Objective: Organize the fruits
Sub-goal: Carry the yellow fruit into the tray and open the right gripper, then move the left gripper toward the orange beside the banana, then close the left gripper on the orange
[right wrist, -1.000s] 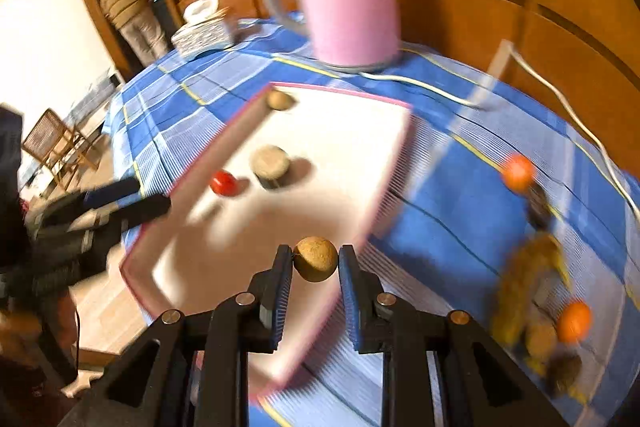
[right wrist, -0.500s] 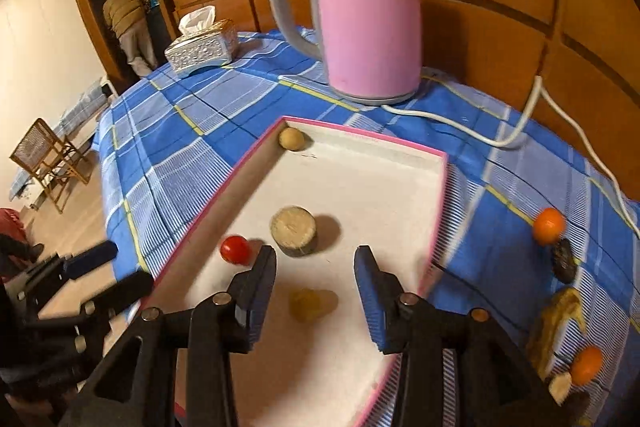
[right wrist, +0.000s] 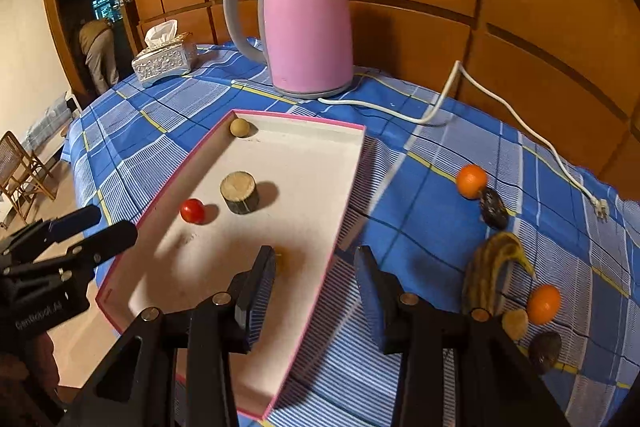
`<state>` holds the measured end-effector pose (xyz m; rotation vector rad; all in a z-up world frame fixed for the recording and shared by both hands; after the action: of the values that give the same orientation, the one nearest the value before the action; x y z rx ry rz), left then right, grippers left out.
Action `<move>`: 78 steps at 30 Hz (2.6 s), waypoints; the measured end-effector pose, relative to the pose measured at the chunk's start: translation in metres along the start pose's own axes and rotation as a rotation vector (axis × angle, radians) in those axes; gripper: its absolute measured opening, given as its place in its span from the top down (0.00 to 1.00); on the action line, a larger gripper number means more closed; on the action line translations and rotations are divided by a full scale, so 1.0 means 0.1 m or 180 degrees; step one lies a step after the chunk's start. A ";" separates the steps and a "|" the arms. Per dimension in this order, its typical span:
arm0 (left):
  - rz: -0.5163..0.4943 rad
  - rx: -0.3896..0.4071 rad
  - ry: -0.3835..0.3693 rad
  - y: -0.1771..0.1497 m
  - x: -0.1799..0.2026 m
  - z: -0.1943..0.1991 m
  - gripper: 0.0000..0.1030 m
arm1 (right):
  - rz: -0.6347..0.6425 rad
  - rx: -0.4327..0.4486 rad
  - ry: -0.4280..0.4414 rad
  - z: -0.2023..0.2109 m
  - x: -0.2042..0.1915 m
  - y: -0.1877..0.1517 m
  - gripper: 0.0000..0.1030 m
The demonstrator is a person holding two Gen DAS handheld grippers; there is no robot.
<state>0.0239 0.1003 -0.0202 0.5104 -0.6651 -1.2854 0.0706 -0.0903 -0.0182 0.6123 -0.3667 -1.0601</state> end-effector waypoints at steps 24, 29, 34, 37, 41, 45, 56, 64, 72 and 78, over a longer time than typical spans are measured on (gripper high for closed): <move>-0.0404 -0.0044 -0.0236 0.03 0.55 -0.01 0.34 | -0.0961 -0.0057 -0.0620 0.45 1.18 -0.79 0.60; -0.0539 -0.0112 -0.0338 0.07 0.74 -0.06 0.34 | -0.1044 -0.0053 -0.0671 0.49 1.28 -0.86 0.60; -0.0659 -0.0101 -0.0436 0.14 0.92 -0.08 0.34 | -0.1047 -0.0048 -0.0665 0.50 1.29 -0.88 0.60; -0.0675 -0.0139 -0.0502 0.17 1.00 -0.12 0.34 | -0.1061 -0.0030 -0.0683 0.53 1.31 -0.89 0.60; -0.0705 -0.0177 -0.0568 0.19 1.09 -0.16 0.35 | -0.1125 -0.0021 -0.0717 0.56 1.39 -0.93 0.60; -0.0785 -0.0208 -0.0623 0.25 1.22 -0.22 0.35 | -0.1190 -0.0049 -0.0746 0.58 1.47 -1.00 0.60; -0.0838 -0.0535 -0.0914 0.51 1.68 -0.65 0.55 | -0.1347 -0.0075 -0.0793 0.62 1.66 -1.13 0.60; -0.0726 -0.0773 -0.1113 0.76 1.97 -1.10 0.62 | -0.1266 -0.0017 -0.0803 0.69 1.71 -1.13 0.60; -0.0399 -0.1020 -0.1273 1.01 2.21 -1.62 0.63 | -0.1365 -0.0052 -0.0809 0.68 1.82 -1.20 0.60; -0.0232 -0.1140 -0.1260 1.14 2.37 -1.99 0.61 | -0.1428 -0.0061 -0.0843 0.71 1.95 -1.23 0.60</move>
<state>0.2770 -0.1103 -0.0458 -0.0175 -0.7246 -1.5527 0.0335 -0.3272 -0.0422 0.5497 -0.4605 -1.5814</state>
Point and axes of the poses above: each gripper's, at about its wrist camera, not at the fingertips, and z roughly against the way its jaws point, x to its right, y to its top, the point moved 2 cm from there along -z, roughly the way its jaws point
